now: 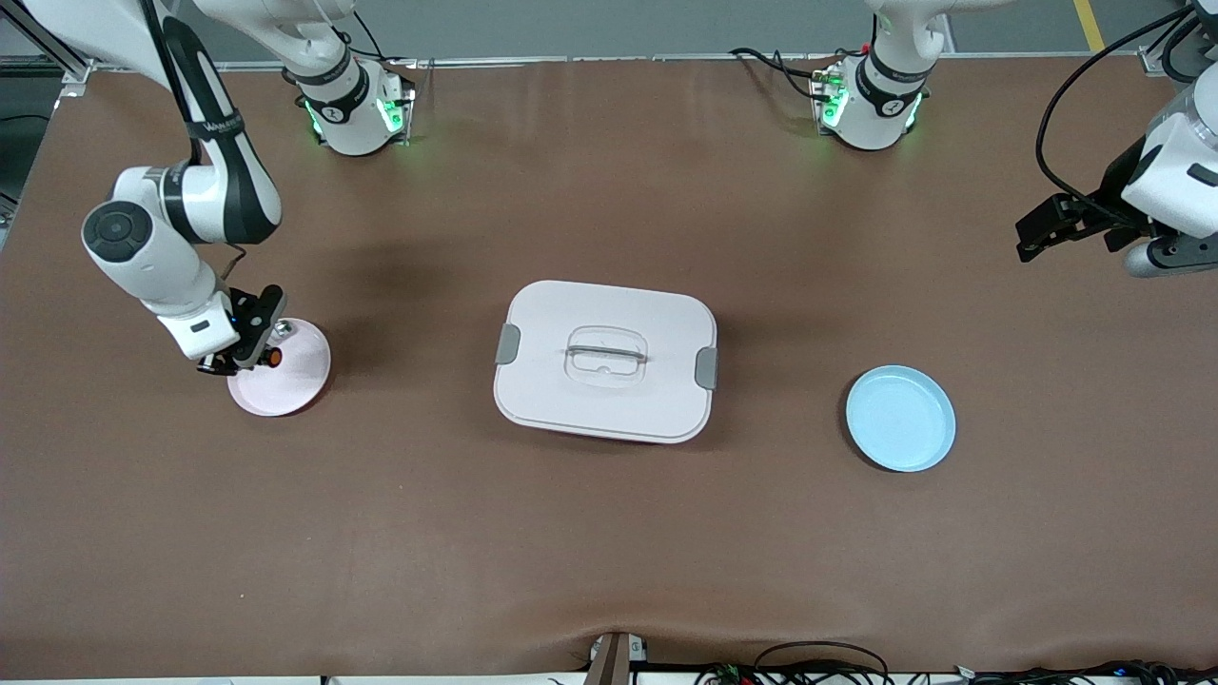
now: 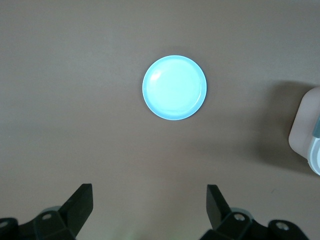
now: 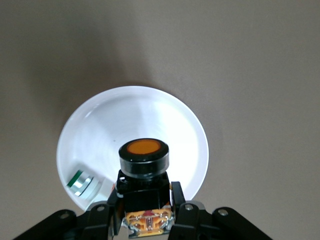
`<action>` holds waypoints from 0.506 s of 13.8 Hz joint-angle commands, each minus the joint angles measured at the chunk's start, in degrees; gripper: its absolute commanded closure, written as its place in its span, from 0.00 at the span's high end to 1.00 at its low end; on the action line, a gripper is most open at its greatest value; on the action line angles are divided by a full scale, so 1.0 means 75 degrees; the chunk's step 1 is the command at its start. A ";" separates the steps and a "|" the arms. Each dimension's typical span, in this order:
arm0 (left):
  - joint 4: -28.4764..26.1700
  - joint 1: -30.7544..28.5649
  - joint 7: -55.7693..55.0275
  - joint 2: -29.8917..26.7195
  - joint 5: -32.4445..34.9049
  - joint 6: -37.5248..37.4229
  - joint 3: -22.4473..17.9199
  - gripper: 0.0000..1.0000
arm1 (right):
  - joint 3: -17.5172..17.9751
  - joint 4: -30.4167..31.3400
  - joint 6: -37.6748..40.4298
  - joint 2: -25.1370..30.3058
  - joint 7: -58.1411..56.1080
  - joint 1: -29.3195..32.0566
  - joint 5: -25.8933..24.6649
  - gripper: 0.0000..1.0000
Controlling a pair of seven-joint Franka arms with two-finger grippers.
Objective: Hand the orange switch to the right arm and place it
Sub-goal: 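Move the right gripper with the switch over the pink plate, then lower the switch onto the pink plate and open the right gripper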
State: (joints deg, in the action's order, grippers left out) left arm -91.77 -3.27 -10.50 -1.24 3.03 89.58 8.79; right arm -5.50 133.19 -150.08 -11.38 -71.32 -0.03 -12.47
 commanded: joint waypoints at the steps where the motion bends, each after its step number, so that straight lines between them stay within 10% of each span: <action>1: -0.0010 0.0002 0.0146 -0.0070 -0.0135 -0.0096 -0.0047 1.00 | 0.0101 -0.0040 -0.0426 -0.0392 -0.0077 0.0273 -0.0177 0.00; 7: -0.0010 0.0002 0.0134 -0.0046 -0.0135 -0.0085 -0.0047 1.00 | 0.0089 0.0077 -0.0766 -0.0977 -0.0065 0.0273 -0.0176 0.00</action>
State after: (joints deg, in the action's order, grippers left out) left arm -91.80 -3.27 -10.50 -1.23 3.01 89.57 8.79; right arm -5.50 133.33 -154.16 -17.60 -71.42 0.98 -12.53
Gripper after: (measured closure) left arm 0.000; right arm 0.586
